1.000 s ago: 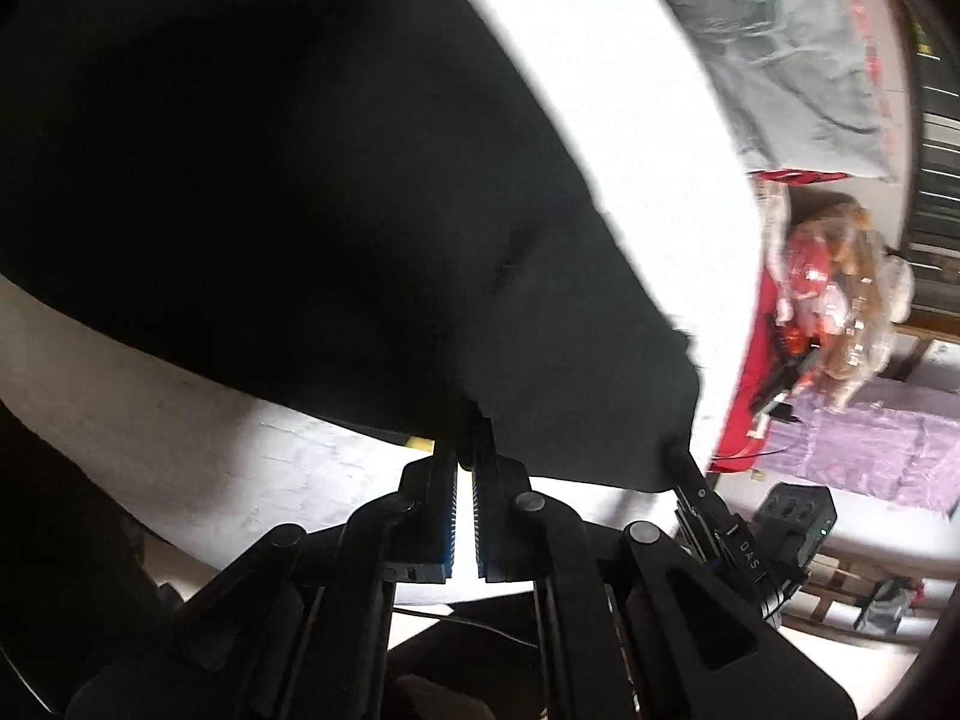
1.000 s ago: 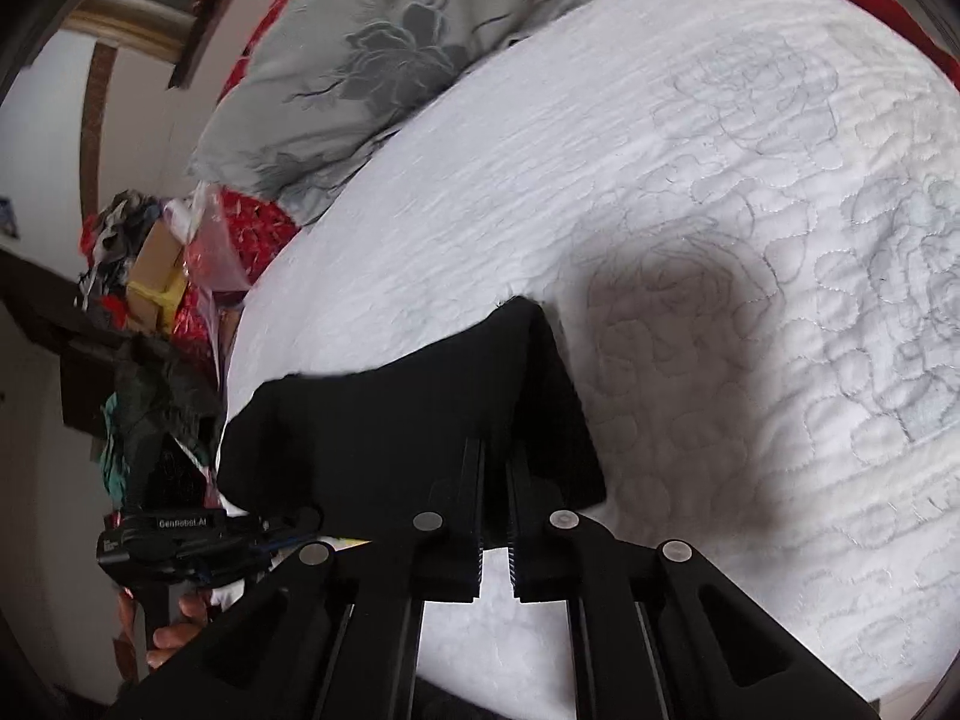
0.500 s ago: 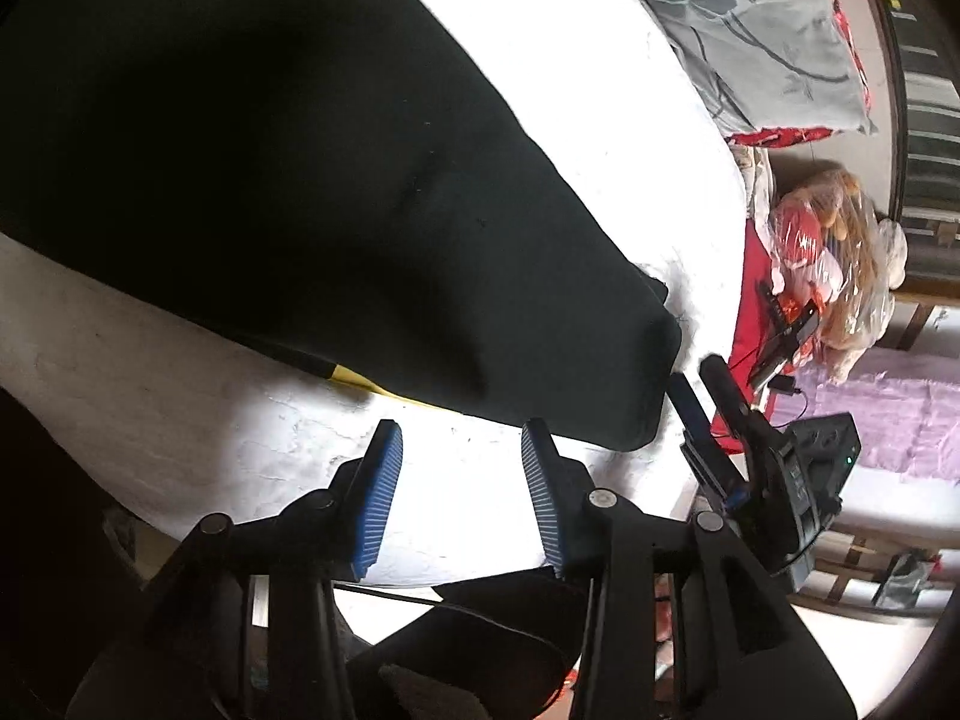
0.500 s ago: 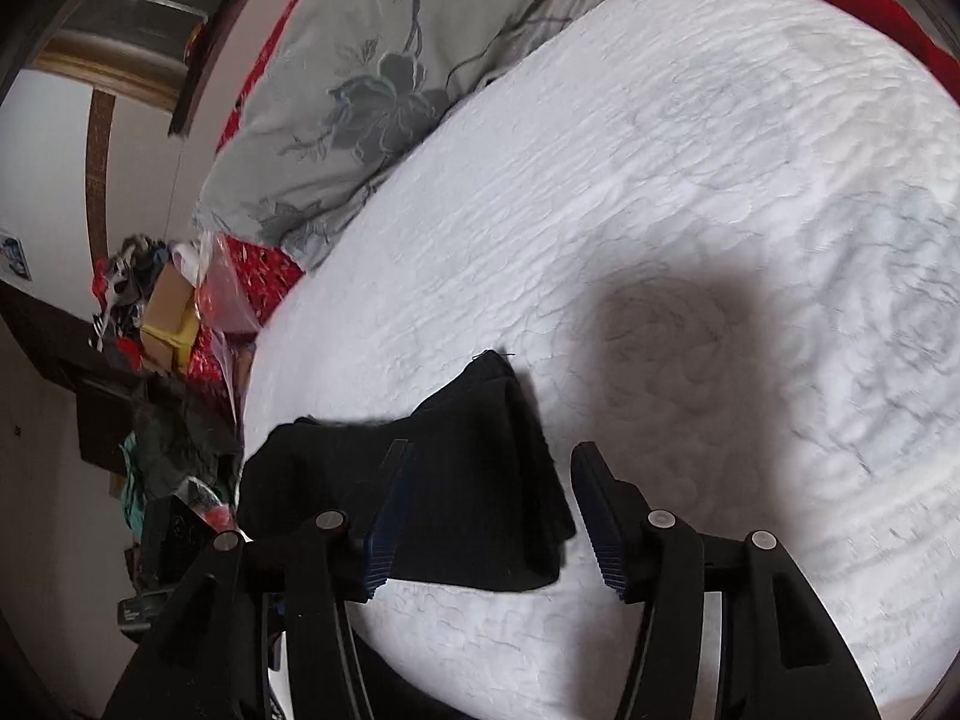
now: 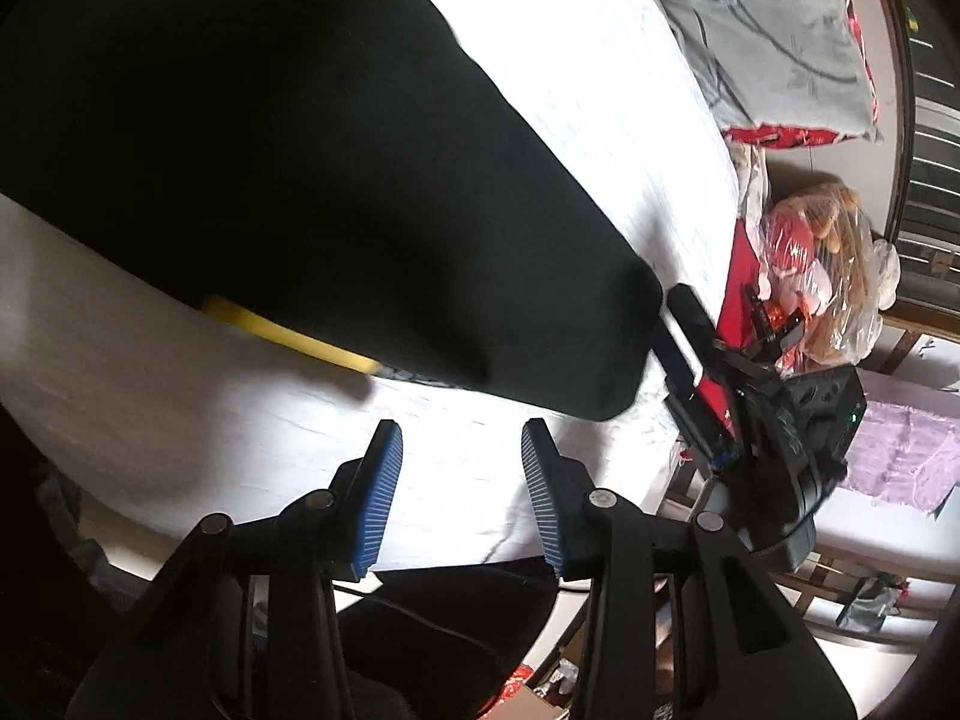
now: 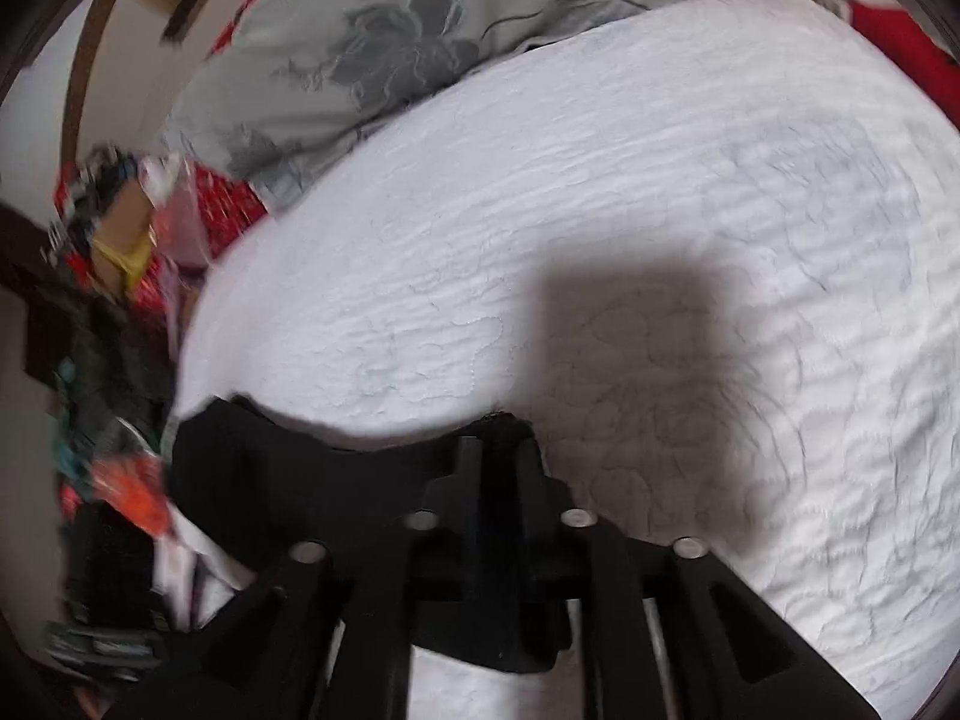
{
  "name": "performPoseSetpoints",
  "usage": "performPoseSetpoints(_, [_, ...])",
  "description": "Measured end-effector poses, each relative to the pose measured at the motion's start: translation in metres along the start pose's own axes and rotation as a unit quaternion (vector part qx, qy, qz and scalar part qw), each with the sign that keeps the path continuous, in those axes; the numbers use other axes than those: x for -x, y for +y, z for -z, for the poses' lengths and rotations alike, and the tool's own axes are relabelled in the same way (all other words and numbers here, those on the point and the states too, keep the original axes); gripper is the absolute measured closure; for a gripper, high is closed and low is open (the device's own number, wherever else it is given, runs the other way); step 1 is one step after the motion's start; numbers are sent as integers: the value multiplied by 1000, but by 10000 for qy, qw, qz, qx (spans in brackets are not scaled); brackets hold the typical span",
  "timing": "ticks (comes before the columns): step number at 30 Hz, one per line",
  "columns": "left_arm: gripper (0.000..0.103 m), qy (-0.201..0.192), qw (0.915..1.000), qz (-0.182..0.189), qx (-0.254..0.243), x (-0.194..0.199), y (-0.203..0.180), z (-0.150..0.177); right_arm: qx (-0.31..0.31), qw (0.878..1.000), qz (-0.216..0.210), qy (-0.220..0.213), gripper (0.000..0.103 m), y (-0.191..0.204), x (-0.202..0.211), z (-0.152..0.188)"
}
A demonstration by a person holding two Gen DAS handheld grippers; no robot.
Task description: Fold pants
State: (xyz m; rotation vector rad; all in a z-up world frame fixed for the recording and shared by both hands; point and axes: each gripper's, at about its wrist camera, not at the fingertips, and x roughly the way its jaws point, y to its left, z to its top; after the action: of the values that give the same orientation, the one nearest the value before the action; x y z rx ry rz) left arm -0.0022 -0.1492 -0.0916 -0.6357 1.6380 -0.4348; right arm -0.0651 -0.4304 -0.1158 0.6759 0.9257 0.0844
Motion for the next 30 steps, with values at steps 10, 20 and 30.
performPoseSetpoints(10, [65, 39, 9994, 107, 340, -40, -16, 4, -1161, 9883, -981, 160, 43, -53, 5, 15])
performPoseSetpoints(20, [65, -264, 9960, 229, 819, -57, -30, -2, -1413, 9744, -1578, 750, 35, -53, -27, -10])
performPoseSetpoints(30, [65, -343, 9955, 291, 837, -77, -53, -5, -1058, 9668, -1760, 1522, 35, -38, -51, -35])
